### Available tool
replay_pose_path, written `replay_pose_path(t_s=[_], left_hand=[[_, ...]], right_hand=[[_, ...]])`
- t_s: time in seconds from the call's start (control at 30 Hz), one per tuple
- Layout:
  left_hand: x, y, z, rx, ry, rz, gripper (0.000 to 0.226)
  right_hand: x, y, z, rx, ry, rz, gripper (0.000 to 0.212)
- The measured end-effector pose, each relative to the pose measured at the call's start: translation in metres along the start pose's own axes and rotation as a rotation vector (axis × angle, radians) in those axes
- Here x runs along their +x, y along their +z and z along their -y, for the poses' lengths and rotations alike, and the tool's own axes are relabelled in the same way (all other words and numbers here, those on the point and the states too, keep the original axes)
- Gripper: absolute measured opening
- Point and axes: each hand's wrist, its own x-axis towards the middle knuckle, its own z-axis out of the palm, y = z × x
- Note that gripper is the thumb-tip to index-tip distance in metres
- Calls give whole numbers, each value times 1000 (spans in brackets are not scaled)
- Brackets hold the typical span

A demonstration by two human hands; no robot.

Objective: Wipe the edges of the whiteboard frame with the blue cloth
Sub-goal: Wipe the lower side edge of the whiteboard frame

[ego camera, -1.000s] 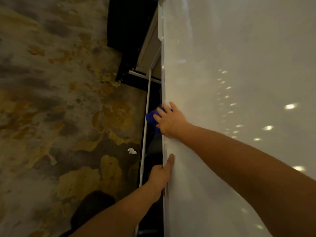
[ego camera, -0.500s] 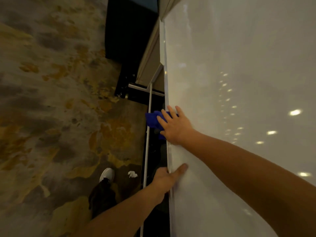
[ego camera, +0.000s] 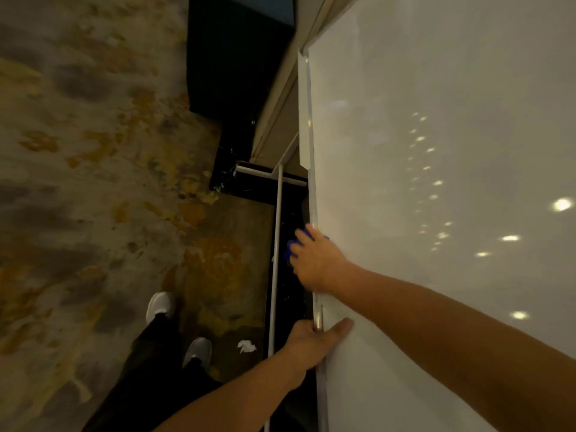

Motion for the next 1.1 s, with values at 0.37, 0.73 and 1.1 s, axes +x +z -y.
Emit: replay_pose_path(t_s=[0.37, 0.73, 1.1], left_hand=[[37, -17, -88, 75, -245, 84, 106], [81, -50, -195, 179, -410, 251, 45], [195, -99, -406, -298, -88, -46, 53]], right_hand=[[31, -49, -105, 70, -29, -51, 48], [44, -78, -152, 435, 452, -148, 58], [124, -78, -198, 1274, 756, -447, 14]])
